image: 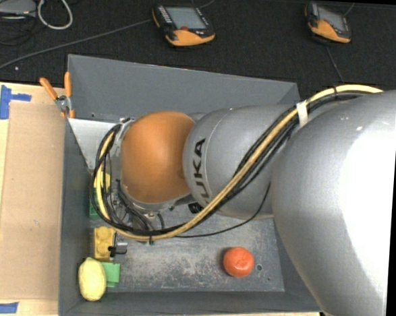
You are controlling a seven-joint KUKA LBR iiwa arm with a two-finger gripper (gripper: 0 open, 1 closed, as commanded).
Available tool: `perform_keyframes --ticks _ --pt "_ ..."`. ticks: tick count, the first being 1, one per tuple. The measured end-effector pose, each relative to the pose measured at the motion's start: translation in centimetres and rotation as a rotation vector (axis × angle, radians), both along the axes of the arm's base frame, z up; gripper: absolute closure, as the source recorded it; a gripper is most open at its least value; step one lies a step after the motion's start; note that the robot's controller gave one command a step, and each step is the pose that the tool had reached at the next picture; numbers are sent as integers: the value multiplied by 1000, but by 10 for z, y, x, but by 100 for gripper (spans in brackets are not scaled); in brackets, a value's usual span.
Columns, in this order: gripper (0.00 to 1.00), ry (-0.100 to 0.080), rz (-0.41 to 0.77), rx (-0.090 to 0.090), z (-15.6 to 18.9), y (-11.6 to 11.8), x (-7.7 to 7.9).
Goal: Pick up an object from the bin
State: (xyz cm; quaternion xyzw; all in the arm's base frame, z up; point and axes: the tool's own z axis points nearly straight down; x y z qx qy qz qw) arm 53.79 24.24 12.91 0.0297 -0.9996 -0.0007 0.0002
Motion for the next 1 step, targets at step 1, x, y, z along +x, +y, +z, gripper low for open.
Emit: perform_keyframes --ticks 1 --pt "0 3 -73 -1 -20 -1 -14"
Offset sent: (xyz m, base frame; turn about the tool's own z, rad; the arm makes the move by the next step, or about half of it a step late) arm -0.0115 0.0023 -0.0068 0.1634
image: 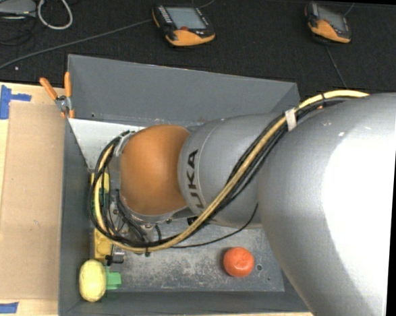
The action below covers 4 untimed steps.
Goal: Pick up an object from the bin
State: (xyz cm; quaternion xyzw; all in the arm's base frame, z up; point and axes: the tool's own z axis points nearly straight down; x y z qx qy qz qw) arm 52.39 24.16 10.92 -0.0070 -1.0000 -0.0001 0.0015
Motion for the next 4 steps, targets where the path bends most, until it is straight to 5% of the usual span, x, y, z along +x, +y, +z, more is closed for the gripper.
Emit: perform_keyframes --ticks 1,2,3,4 --pt "0 1 -91 0 13 3 3" --pt "0 -2 -105 -7 -40 -6 10" --pt "100 0 -396 -3 -40 -1 21" --pt "100 0 -397 -3 -40 -1 21"
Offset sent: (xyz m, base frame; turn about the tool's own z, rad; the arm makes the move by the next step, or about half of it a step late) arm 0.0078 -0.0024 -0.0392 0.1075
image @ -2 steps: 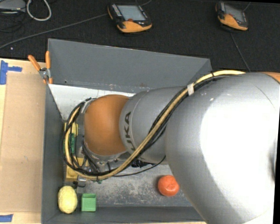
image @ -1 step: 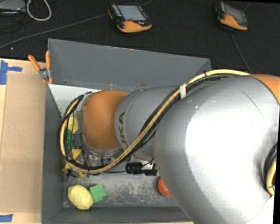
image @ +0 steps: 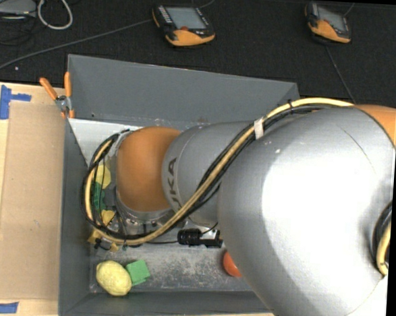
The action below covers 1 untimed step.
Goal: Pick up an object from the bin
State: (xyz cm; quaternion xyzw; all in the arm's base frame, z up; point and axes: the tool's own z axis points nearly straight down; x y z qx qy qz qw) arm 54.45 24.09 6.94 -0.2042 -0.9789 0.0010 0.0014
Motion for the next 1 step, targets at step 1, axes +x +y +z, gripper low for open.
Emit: perform_keyframes --ticks 1 --pt "100 10 0 -3 17 -1 -4"
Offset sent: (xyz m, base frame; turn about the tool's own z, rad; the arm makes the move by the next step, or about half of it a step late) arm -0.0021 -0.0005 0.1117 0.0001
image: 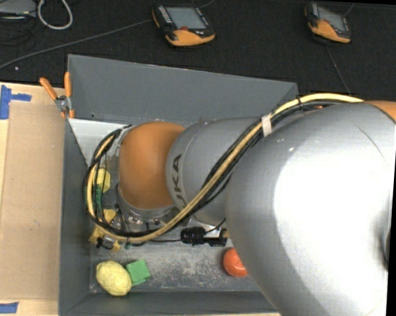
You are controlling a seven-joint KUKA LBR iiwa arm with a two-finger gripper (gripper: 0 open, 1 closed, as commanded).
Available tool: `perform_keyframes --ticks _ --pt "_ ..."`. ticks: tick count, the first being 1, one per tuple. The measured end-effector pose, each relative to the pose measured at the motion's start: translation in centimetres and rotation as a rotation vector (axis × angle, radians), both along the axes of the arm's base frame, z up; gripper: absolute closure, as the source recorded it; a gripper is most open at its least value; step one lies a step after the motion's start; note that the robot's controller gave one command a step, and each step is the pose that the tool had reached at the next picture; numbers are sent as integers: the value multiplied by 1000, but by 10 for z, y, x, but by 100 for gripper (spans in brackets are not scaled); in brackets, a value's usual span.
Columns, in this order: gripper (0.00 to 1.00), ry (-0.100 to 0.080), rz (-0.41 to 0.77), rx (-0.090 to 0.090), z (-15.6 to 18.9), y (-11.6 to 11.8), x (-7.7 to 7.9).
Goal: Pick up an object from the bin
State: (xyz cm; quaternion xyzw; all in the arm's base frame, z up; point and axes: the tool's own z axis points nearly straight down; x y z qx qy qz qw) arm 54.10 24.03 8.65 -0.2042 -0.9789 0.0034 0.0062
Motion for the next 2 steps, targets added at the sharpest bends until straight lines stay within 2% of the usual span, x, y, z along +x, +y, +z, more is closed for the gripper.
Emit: perform_keyframes --ticks 1,2 --pt "100 -3 2 2 50 1 1" --pt "100 -9 2 4 80 1 3"
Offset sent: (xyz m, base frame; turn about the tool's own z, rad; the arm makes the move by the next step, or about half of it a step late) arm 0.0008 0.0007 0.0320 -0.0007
